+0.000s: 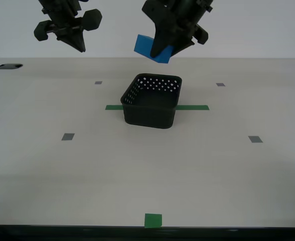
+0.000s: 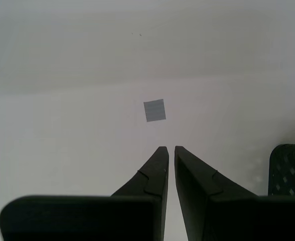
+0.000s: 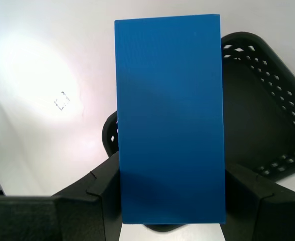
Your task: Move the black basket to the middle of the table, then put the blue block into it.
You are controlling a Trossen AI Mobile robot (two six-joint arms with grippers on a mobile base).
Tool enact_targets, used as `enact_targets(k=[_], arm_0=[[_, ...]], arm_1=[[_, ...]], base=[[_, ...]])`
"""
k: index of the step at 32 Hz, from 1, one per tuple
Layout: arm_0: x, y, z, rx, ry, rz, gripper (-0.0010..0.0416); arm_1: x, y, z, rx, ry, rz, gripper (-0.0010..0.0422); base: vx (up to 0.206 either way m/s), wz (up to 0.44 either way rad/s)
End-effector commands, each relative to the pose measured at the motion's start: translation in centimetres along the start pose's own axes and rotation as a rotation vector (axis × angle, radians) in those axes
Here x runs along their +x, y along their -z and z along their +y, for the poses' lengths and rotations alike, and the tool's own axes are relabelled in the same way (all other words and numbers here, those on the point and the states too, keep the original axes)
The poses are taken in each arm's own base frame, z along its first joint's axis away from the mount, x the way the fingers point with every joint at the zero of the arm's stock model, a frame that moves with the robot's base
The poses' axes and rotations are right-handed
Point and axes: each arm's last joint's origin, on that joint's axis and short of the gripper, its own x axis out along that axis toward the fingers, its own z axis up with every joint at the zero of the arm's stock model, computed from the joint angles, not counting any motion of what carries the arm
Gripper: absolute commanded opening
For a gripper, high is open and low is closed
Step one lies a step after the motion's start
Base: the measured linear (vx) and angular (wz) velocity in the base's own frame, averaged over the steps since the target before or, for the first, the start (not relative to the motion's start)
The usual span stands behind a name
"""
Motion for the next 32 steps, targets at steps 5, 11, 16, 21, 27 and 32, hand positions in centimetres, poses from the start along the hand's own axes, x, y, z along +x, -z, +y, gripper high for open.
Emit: enact_targets(k=[5,11,16,21,27,32], arm_0=[[1.3,0.3,-0.2,-0.036,0.102,-0.036,0.0073],[1.3,0.3,-0.1,-0.037,0.102,-0.036,0.0216],[1.3,0.3,-0.1,-0.037,0.101,-0.034,0.0373],[1.3,0.4,-0.1,-0.034,0.110,-0.031,0.0385],[1.3,0.4,-0.5,-0.033,0.243,-0.023,0.0376],[0.8,0.2,-1.6,-0.032,0.501,-0.026,0.0374]], arm_1=[[0.0,0.1,0.0,0.003,0.001,0.015,0.0013],[0.0,0.2,0.0,0.003,0.001,0.016,0.0013],[0.0,0.2,0.0,0.002,0.001,0.017,0.0013],[0.0,0.2,0.0,0.002,0.001,0.018,0.0013],[0.0,0.1,0.0,0.002,0.001,0.015,0.0013],[0.0,0.2,0.0,0.001,0.000,0.025,0.0013]], base=[[0.000,0.000],[0.000,0.000],[0.000,0.000],[0.000,0.000],[0.000,0.000],[0.000,0.000]])
